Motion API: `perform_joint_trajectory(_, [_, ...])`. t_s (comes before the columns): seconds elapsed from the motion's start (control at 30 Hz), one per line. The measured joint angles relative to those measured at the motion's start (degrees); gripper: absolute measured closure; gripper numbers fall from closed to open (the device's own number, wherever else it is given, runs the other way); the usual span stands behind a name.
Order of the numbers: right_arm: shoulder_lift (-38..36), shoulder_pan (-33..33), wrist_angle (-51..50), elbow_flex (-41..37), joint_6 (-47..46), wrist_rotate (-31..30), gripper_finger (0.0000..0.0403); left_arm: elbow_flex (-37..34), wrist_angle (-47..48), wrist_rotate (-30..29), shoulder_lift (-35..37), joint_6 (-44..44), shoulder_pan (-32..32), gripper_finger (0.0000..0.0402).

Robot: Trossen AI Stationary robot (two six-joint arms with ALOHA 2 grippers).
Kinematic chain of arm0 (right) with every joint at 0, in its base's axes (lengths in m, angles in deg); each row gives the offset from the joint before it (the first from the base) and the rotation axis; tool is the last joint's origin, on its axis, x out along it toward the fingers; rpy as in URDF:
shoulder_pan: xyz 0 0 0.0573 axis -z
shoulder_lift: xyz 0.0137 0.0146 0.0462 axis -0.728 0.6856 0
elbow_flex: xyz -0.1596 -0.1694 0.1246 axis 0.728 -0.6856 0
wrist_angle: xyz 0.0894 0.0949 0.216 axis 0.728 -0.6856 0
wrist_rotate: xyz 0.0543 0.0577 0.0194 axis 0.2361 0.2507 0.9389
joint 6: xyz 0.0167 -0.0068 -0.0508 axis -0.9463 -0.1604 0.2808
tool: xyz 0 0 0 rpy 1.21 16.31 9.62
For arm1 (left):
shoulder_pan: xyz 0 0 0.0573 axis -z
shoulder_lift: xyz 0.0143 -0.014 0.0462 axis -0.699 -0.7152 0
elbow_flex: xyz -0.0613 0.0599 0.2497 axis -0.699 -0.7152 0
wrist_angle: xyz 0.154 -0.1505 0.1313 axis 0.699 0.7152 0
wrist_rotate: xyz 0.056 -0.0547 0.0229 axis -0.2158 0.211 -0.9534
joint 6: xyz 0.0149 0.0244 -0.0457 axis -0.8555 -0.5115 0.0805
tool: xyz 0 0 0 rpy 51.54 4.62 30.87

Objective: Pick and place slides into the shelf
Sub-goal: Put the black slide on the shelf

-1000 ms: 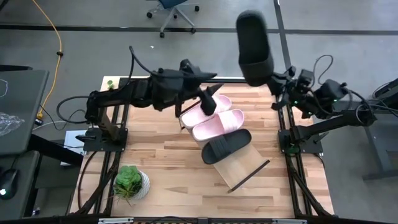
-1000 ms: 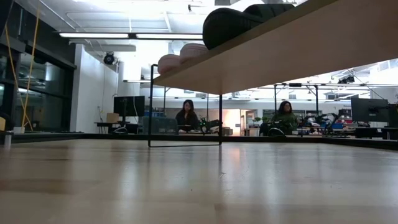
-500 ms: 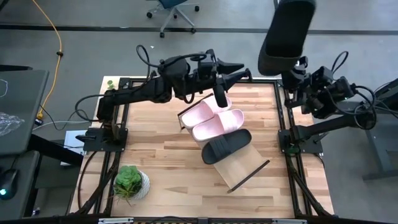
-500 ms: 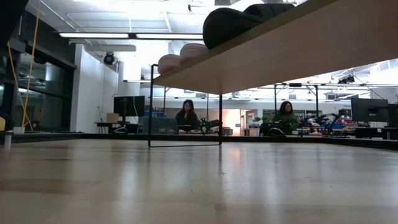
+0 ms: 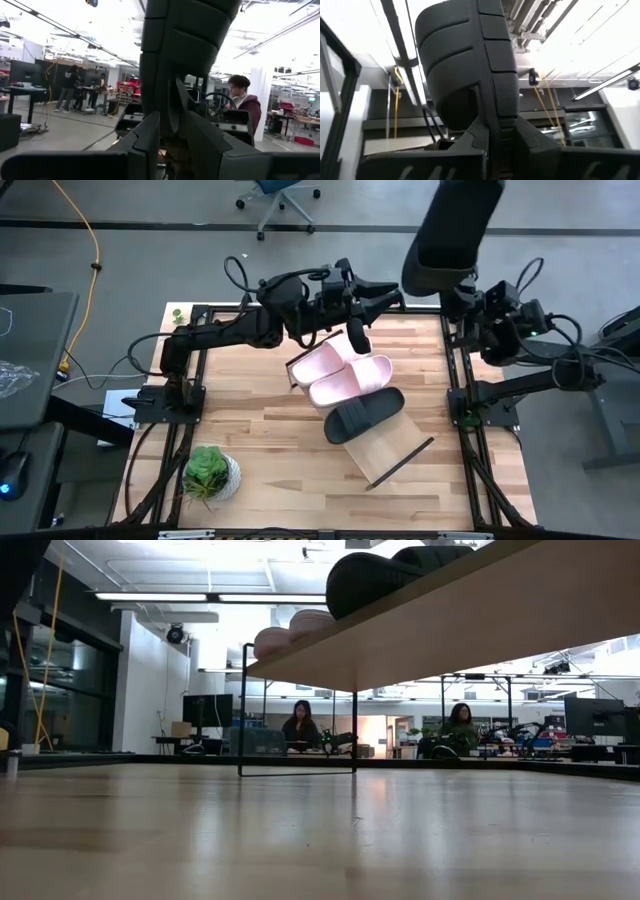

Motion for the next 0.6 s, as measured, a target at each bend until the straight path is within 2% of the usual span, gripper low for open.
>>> perform_joint_trajectory(0.4, [2.46, 1.55, 3.81, 0.00, -3.80, 4.28, 0.0390, 0.02, 0.24, -0.42, 0.12, 0.09, -0.02, 0.0309])
perform_joint_trajectory(0.6, [2.46, 1.53, 3.81, 0.00, -3.77, 4.48, 0.0390, 0.02, 0.03, -0.26, 0.13, 1.09, 0.00, 0.0290])
